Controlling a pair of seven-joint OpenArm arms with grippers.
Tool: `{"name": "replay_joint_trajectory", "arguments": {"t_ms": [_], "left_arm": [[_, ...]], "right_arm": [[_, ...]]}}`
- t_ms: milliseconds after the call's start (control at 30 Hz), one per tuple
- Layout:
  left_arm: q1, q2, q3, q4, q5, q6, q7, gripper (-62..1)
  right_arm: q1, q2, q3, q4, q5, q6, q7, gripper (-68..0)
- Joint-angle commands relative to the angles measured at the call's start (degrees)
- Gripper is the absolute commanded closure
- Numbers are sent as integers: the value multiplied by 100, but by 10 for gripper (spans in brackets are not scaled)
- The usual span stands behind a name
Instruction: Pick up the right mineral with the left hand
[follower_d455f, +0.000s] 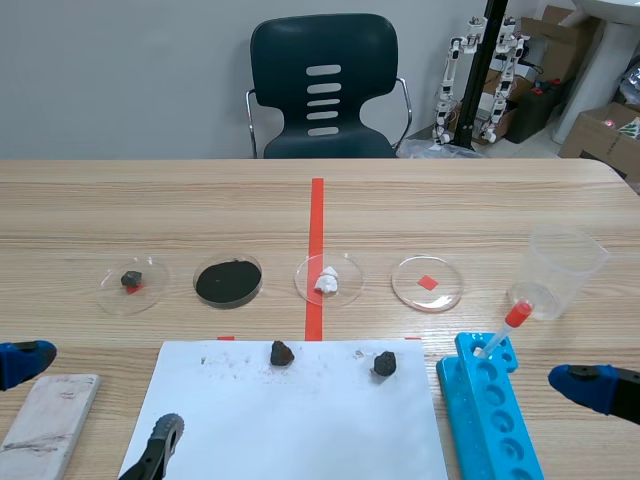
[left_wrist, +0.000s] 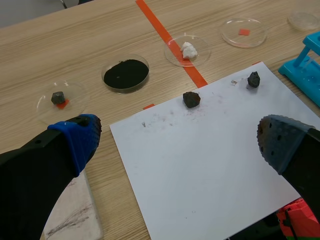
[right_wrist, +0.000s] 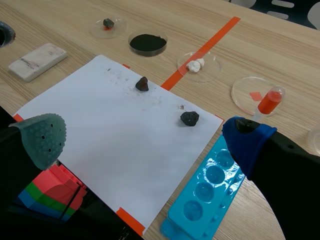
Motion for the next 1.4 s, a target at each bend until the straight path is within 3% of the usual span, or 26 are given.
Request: {"name": "replay_joint_trajectory", "arguments": {"t_ms": [0, 833, 1067, 1267, 1367], "left_arm": [[-15, 15, -9, 61, -31, 13, -66, -623], [-35, 13, -9, 61, -31, 13, -52, -623], [-555, 9, 173, 35, -87, 13, 1222, -623], [-1290, -385, 721, 33, -820, 59, 2135, -623], [-1766, -691, 1235, 22, -1128, 457, 2354, -623]], "right_arm": [[2, -2, 15, 140, 44, 4, 87, -679], [2, -2, 15, 140, 44, 4, 87, -679], [2, -2, 15, 140, 44, 4, 87, -679], [2, -4, 15, 140, 44, 4, 87, -679], [2, -2, 15, 140, 44, 4, 87, -679]]}}
